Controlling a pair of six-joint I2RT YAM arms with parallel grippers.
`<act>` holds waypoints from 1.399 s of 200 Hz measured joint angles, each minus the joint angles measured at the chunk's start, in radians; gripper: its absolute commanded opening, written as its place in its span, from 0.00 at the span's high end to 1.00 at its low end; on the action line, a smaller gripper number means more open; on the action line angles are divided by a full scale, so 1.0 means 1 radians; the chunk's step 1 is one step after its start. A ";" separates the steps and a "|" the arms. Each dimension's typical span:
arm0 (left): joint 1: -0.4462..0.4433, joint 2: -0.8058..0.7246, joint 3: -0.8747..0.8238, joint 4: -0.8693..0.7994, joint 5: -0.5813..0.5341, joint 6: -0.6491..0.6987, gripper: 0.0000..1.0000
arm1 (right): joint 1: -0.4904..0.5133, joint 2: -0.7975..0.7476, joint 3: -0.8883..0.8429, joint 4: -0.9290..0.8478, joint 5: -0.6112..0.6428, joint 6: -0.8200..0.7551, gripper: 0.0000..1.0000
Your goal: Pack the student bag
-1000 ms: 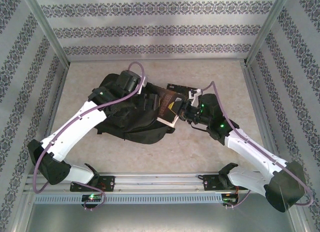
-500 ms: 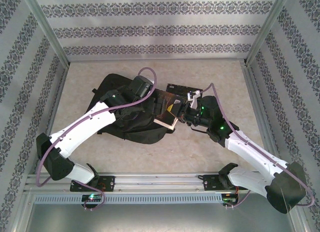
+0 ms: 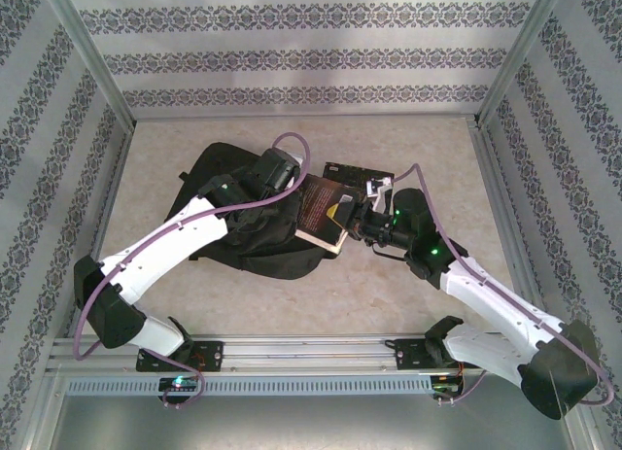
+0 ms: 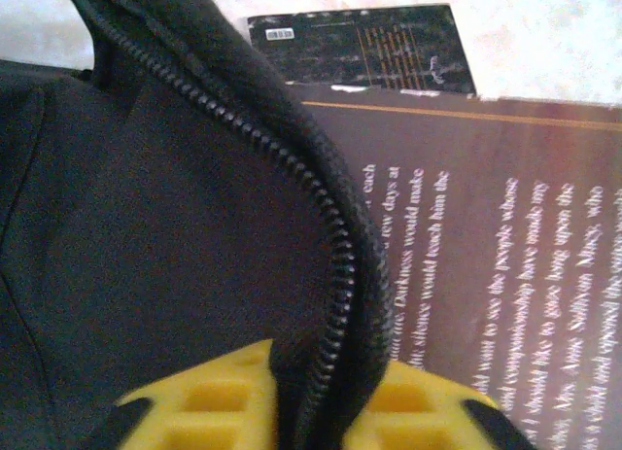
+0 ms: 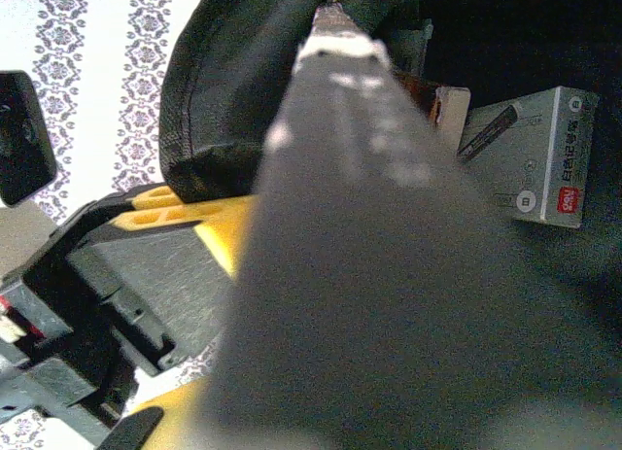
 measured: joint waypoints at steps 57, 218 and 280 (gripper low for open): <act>0.007 -0.068 0.031 -0.073 -0.060 0.074 1.00 | 0.002 -0.041 -0.003 -0.141 0.066 -0.110 1.00; 0.032 -0.150 0.095 -0.182 -0.127 0.126 1.00 | 0.008 0.064 -0.017 0.016 -0.027 0.038 1.00; 0.052 -0.150 0.095 -0.182 -0.122 0.127 1.00 | 0.037 0.115 -0.007 0.096 -0.060 0.134 1.00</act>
